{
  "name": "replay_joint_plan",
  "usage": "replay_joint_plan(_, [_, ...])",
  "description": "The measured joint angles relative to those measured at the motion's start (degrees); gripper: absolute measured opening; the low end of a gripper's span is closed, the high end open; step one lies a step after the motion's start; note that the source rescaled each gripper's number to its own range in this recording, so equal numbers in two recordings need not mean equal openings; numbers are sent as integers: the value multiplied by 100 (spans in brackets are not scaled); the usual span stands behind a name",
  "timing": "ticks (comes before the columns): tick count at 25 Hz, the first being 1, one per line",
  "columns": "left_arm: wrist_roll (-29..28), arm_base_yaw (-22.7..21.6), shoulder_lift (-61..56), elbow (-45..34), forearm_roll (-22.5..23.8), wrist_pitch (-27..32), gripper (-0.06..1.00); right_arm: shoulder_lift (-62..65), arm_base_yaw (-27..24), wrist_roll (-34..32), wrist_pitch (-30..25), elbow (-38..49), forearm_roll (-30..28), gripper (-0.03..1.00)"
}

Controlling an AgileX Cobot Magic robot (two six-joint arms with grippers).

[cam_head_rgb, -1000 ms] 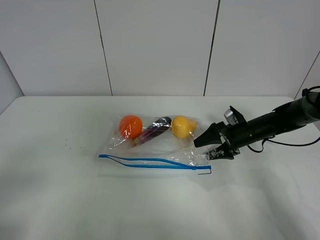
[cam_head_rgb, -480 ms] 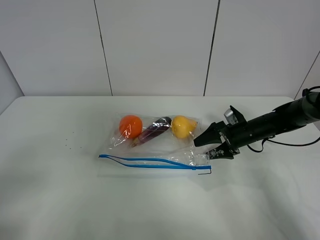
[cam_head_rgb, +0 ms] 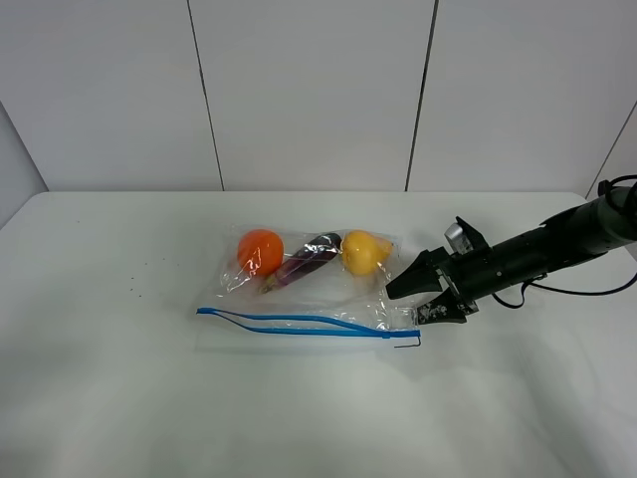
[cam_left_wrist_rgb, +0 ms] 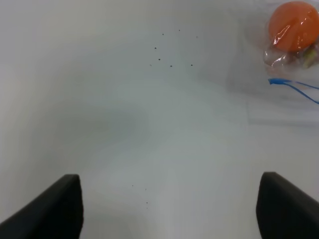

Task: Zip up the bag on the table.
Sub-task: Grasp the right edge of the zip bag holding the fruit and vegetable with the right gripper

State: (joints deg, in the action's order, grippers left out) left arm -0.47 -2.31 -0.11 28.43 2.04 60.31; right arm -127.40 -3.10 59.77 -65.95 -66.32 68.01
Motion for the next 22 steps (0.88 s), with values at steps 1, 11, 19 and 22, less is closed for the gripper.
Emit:
replay_joint_plan(1, [0,0,0,0,0,0,100,0,35,0,8,0,0,100])
replay_joint_plan(11, [0,0,0,0,0,0,100,-6,451,108,272,0,-23,99])
replay_joint_plan(19, [0,0,0,0,0,0,100,-6,451,83,267,0,-156,92])
replay_joint_plan(22, [0,0,0,0,0,0,100,-6,451,30,267,0,-242,82])
